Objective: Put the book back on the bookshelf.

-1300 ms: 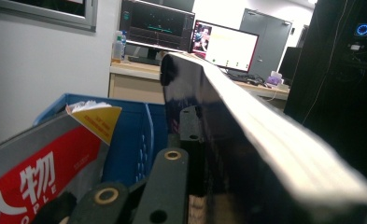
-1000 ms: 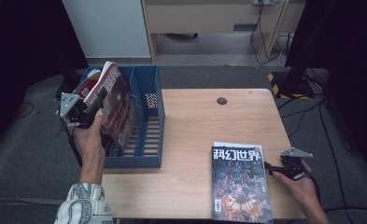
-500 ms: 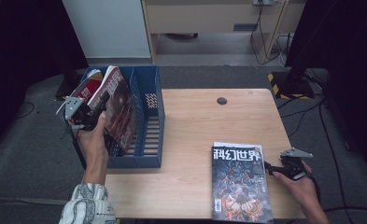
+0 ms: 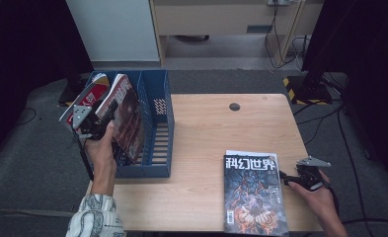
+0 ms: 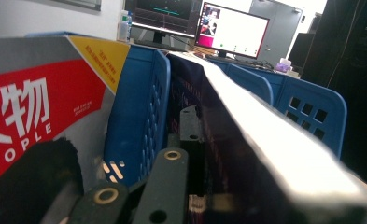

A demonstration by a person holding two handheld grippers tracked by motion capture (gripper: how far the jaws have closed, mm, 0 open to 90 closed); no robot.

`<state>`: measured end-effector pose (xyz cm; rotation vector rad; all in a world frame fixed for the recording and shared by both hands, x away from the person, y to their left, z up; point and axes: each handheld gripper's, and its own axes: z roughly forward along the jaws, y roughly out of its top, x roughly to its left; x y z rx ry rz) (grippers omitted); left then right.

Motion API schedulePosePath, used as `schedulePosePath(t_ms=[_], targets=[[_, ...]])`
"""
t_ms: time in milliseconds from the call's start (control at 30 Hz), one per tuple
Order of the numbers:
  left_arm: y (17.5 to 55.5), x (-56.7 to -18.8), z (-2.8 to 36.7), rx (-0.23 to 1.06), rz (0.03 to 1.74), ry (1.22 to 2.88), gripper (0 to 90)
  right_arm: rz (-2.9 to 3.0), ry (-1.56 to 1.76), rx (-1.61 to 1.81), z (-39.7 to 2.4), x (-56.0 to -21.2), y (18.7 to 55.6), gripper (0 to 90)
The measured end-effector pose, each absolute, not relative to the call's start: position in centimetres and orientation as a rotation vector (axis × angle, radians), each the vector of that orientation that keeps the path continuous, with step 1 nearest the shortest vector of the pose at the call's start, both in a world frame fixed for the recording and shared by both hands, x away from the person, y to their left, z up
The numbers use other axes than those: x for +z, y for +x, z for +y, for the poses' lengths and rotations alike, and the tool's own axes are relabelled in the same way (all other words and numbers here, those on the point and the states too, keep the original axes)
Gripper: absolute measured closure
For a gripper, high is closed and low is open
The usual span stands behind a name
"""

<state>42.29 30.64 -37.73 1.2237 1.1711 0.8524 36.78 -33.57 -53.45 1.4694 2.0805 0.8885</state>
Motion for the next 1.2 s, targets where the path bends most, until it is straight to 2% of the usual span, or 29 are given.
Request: schedulePosePath(t_ms=[1200], targets=[[43.5,-39.0,30.6,0.872,1.188,1.203,83.7,2.08,1.47,0.889,-33.6,-53.4,36.8,21.6]])
